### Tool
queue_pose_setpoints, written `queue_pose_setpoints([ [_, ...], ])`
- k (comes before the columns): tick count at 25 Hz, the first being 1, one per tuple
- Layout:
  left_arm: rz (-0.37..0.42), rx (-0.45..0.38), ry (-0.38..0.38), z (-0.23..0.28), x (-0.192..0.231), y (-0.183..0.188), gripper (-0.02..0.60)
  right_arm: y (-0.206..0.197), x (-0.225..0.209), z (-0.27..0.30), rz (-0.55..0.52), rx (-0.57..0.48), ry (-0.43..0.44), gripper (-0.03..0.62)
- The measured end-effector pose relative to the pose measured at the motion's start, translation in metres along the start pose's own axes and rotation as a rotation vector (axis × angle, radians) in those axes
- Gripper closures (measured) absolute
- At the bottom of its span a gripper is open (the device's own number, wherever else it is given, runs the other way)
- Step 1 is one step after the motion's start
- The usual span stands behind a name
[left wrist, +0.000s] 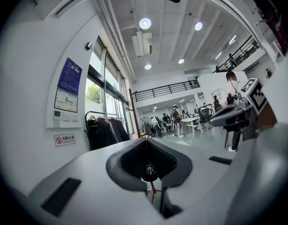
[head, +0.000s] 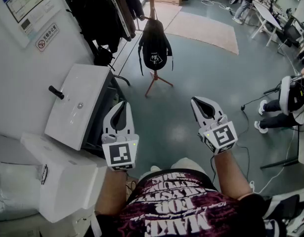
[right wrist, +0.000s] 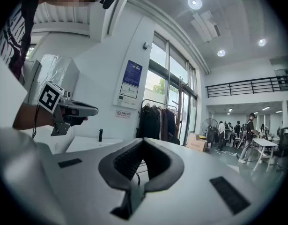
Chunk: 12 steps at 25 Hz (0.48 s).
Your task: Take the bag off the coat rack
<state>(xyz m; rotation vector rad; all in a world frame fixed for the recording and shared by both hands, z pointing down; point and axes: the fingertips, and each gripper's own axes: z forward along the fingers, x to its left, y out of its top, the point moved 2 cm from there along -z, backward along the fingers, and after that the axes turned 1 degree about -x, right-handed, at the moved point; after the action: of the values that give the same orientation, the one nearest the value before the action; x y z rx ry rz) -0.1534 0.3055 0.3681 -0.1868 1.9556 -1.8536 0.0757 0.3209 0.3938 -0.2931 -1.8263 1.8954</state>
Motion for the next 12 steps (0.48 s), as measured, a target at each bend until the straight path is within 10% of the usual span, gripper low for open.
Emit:
queue_pose_setpoints([
  [12,-0.034,0.015,0.011,-0.032,0.012,-0.017,0.574,0.000,0.035,-0.010,0.030,0.026,0.011,0.589],
])
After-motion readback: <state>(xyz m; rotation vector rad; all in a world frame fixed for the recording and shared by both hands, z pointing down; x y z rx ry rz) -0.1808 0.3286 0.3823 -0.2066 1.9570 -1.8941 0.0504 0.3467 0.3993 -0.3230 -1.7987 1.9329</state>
